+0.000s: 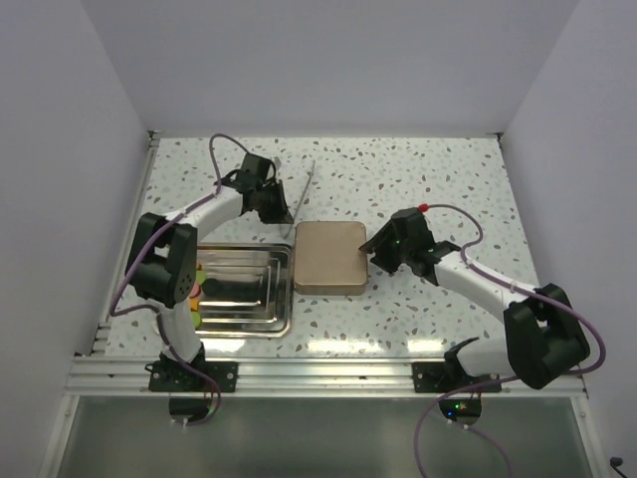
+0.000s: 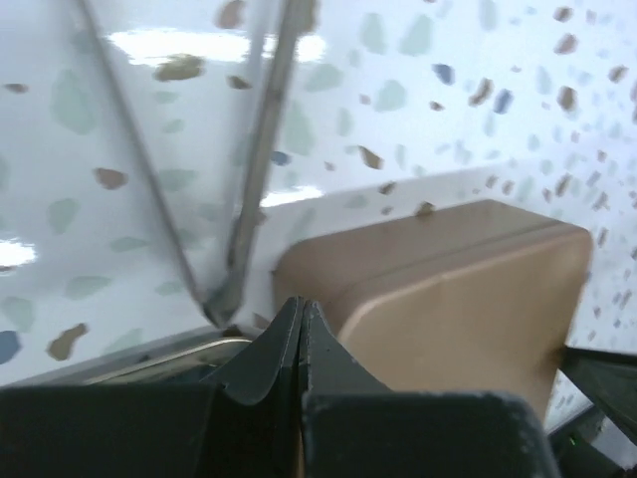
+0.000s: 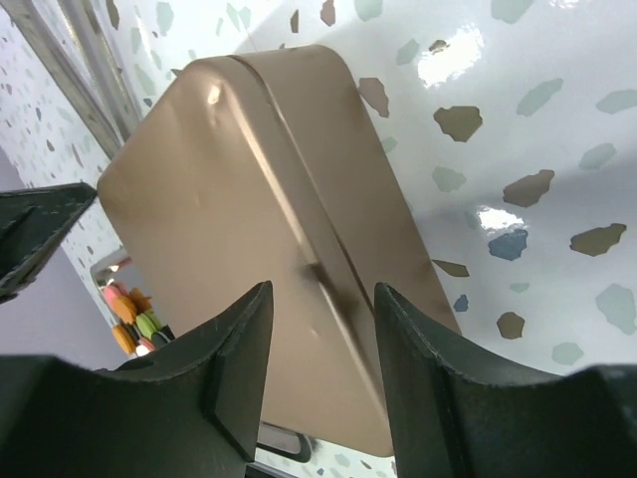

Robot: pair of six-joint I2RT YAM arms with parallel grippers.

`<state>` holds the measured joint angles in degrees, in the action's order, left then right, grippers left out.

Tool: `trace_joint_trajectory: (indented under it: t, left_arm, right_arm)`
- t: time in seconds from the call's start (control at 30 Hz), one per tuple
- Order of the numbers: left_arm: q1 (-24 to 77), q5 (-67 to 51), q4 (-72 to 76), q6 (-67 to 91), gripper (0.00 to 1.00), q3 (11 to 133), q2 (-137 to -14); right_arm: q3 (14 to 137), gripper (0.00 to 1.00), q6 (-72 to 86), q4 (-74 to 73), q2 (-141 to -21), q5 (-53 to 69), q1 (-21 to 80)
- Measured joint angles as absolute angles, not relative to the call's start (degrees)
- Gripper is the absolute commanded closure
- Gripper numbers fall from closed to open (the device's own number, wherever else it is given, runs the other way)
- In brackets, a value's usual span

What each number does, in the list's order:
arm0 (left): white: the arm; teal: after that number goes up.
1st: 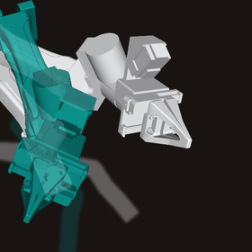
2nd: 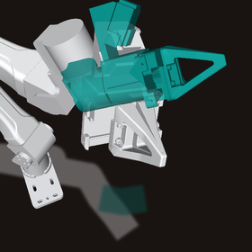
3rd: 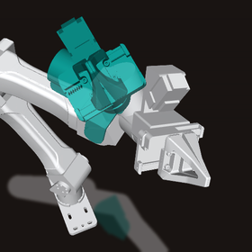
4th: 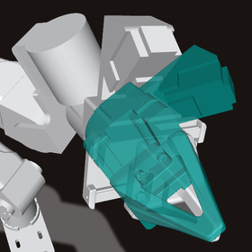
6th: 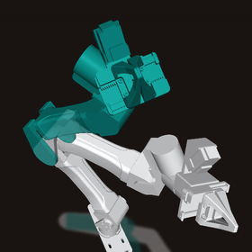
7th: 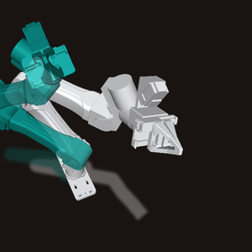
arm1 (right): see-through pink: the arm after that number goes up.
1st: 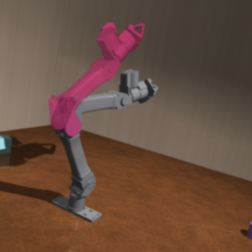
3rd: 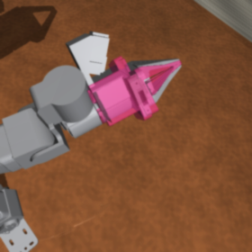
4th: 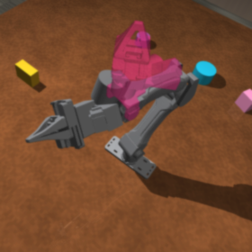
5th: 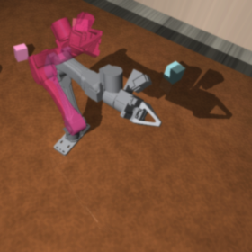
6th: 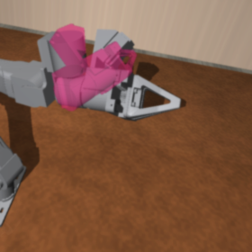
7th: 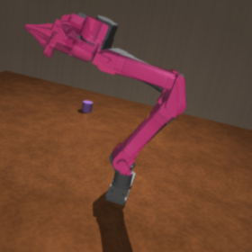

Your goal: Pack the cookies

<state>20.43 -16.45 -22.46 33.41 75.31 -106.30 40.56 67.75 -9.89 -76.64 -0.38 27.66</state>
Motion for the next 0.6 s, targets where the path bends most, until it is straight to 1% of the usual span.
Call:
trace_joint_trajectory:
  t: [0.13, 0.23, 0.27, 0.3, 0.47, 0.6]
  left_arm:
    - [17.98, -13.45, -25.36, 33.12, 1.00, 75.05, -109.30]
    - [17.47, -12.60, -27.11, 33.12, 1.00, 74.46, -110.56]
    - [17.47, -12.53, -27.64, 33.12, 1.00, 74.43, -110.56]
    - [17.47, -12.51, -28.01, 33.10, 1.00, 74.43, -110.48]
    - [17.54, -11.64, -30.26, 32.32, 1.00, 75.99, -109.80]
    - [17.34, -10.55, -31.92, 31.81, 1.00, 78.74, -107.04]
  right_arm:
    - [41.54, 0.48, 67.13, -9.87, -76.64, -0.36, 27.66]
    - [42.44, 0.45, 66.57, -10.04, -76.73, -0.36, 27.62]
    - [42.89, 0.42, 66.32, -10.22, -76.79, -0.36, 27.62]
    - [43.40, 0.37, 66.04, -10.50, -76.86, -0.38, 27.62]
    - [46.65, 0.28, 63.35, -14.68, -76.55, -1.43, 27.51]
    - [48.73, 0.19, 61.28, -18.24, -74.37, -3.44, 27.31]
